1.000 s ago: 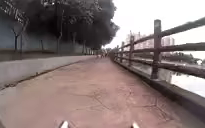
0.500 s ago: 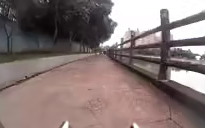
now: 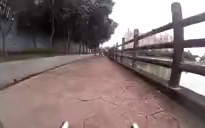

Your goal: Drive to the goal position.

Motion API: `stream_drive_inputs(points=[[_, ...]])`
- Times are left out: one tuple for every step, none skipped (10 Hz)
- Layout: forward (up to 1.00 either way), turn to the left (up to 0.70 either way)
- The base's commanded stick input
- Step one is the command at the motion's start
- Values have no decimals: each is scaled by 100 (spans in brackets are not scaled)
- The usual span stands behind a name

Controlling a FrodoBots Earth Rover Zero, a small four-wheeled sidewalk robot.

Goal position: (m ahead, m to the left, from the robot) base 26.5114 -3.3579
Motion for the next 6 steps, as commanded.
stream_drive_inputs(points=[[70, 0], [70, 0], [70, 0], [70, 0], [70, 0], [70, -1]])
